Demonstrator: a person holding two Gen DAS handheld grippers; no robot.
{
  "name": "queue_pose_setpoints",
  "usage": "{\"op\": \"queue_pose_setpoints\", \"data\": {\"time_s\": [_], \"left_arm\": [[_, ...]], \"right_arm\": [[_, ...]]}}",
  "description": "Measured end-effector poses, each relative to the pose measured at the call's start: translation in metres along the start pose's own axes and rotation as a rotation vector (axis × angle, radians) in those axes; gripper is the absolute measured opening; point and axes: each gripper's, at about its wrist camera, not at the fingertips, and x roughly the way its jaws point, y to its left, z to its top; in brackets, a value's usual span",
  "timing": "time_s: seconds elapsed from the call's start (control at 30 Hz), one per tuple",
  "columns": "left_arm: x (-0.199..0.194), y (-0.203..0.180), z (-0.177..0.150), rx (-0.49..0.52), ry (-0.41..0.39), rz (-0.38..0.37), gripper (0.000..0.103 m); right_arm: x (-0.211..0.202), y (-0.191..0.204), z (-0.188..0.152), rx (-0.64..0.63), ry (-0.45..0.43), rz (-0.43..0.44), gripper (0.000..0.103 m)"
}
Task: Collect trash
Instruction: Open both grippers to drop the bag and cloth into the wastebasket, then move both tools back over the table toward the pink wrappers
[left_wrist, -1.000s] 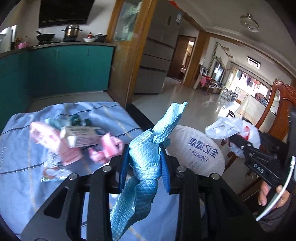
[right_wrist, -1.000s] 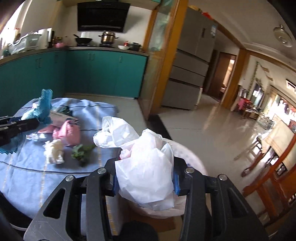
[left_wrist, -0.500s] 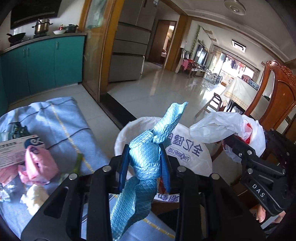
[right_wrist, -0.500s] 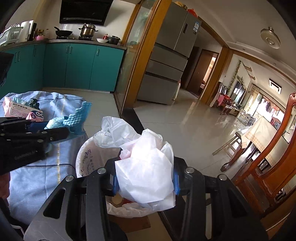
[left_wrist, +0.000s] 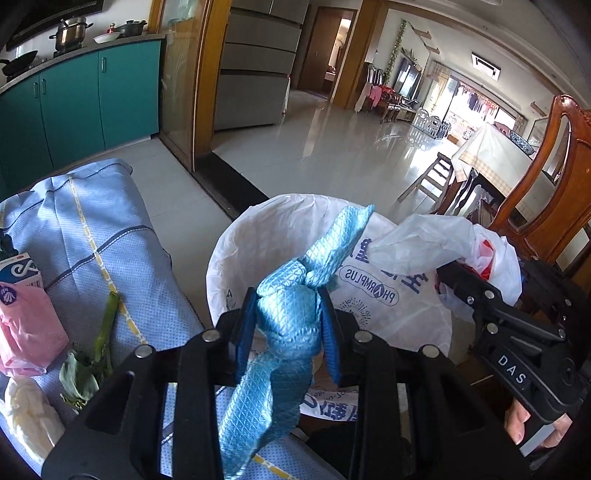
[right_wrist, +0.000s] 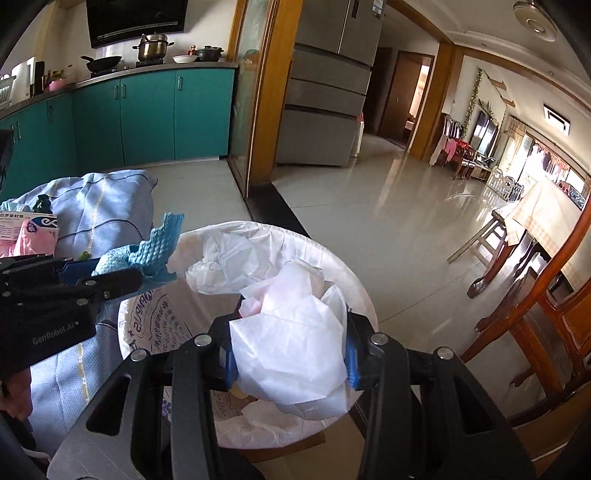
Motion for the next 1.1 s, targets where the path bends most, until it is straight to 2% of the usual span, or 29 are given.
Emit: {"op": "queue_pose_setpoints", "data": {"time_s": [0.1,0.17,0.23,0.33,0.43,0.73,0.83,0.9,1.0,1.1], "left_arm": [[-0.001,0.002,0.000,0.005,-0.012,0.005,0.051],[-0.011,0.003,-0.001,0.015,-0.044,0.028,0.056],[-0.022,0.004,-0.003,0.028,-0.070,0.069,0.060],[-0.041,0.004,-0.005,0.049,-0.109,0.130,0.064],[-0.064,0.007,-0.007,0.057,-0.145,0.171,0.065],[-0.117,0.021,-0.013,0.047,-0.205,0.255,0.068],[-0.132,0.037,-0.021,0.026,-0.210,0.283,0.069],[-0.144,0.051,-0.032,0.007,-0.214,0.328,0.071],[-0.167,0.078,-0.053,-0.039,-0.218,0.397,0.073],[-0.194,0.108,-0.078,-0.110,-0.225,0.448,0.075]], "right_arm": [[0.011,0.001,0.001,0.001,0.008,0.012,0.043],[0.018,0.004,0.002,-0.001,0.016,0.013,0.052],[0.024,0.006,0.000,-0.002,0.026,0.019,0.056],[0.028,0.011,-0.001,-0.006,0.035,0.025,0.060],[0.025,0.017,0.000,-0.019,0.019,0.033,0.069],[0.001,0.045,0.010,-0.084,-0.035,0.057,0.072],[-0.008,0.058,0.014,-0.108,-0.054,0.079,0.076],[-0.012,0.066,0.014,-0.120,-0.057,0.096,0.076],[-0.017,0.082,0.013,-0.138,-0.056,0.154,0.081],[-0.014,0.109,0.013,-0.182,-0.035,0.216,0.082]]}}
